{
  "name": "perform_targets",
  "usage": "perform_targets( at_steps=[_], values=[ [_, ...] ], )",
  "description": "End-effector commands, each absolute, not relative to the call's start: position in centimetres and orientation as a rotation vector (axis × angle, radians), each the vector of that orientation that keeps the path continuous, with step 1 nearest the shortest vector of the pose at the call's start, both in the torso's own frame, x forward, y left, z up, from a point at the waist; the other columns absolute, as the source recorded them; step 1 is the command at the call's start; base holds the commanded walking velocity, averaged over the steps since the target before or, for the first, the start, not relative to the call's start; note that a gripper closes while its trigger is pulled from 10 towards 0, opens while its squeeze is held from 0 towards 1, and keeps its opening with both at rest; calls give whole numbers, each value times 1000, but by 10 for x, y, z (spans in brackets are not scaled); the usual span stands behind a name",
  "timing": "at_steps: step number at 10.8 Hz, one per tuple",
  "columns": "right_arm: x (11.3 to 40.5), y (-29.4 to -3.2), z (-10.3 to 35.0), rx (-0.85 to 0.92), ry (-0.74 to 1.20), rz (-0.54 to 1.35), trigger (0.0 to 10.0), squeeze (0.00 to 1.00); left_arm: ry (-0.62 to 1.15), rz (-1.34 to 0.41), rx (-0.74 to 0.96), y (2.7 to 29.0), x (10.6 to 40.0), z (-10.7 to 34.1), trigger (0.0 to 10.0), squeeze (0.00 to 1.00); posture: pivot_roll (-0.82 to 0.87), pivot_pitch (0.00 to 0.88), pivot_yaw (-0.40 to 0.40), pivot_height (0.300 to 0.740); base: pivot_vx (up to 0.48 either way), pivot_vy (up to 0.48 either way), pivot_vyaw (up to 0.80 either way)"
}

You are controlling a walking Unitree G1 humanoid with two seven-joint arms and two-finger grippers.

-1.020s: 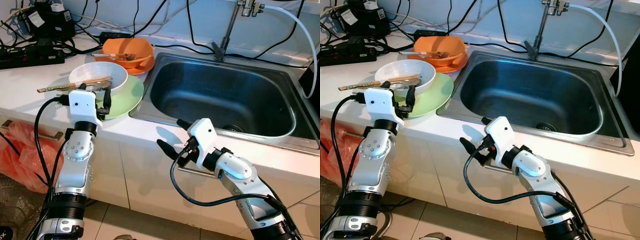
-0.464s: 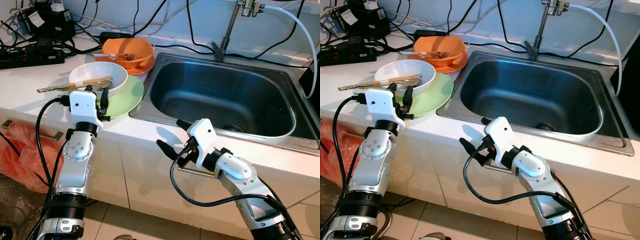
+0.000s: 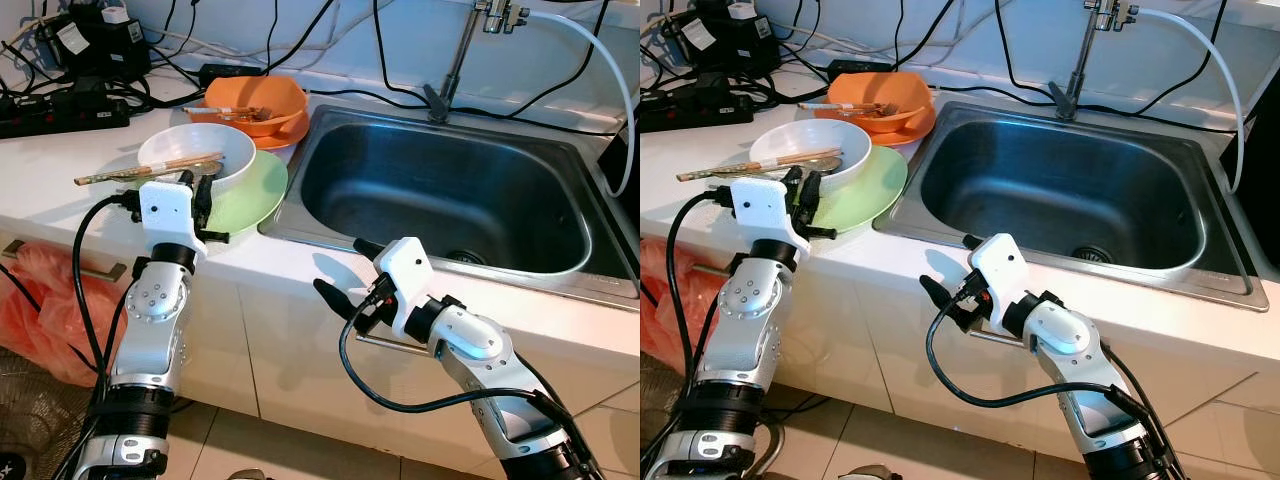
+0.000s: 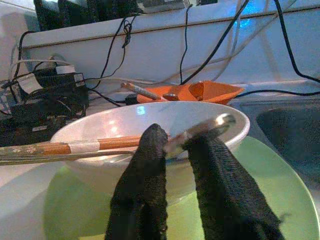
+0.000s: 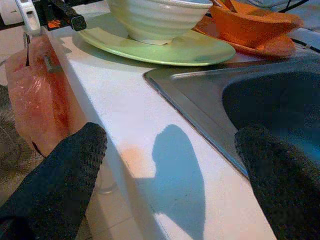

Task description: Kitchen organization

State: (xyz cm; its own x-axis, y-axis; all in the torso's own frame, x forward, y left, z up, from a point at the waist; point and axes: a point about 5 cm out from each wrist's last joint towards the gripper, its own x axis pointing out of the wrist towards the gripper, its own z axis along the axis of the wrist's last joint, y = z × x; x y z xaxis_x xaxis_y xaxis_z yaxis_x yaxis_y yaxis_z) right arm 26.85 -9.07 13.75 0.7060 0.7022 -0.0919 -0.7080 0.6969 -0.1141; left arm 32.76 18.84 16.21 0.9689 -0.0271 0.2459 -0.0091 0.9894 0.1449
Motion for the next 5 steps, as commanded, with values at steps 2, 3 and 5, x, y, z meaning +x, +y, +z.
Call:
perform_targets(
  at_steps=[2, 3, 5],
  values=[
    [271, -95, 141, -140, 25, 753, 10000, 0, -250, -30, 141, 186, 332, 166, 0, 0, 85, 0, -19, 740, 0, 0, 0],
    [270, -93, 141, -136, 24, 764, 10000, 0, -250, -36, 137, 186, 332, 167, 0, 0, 85, 0, -19, 740, 0, 0, 0],
    [268, -94, 140, -141, 31, 772, 10000, 0, -246, -56, 127, 183, 332, 166, 0, 0, 85, 0, -18, 740, 0, 0, 0]
  ],
)
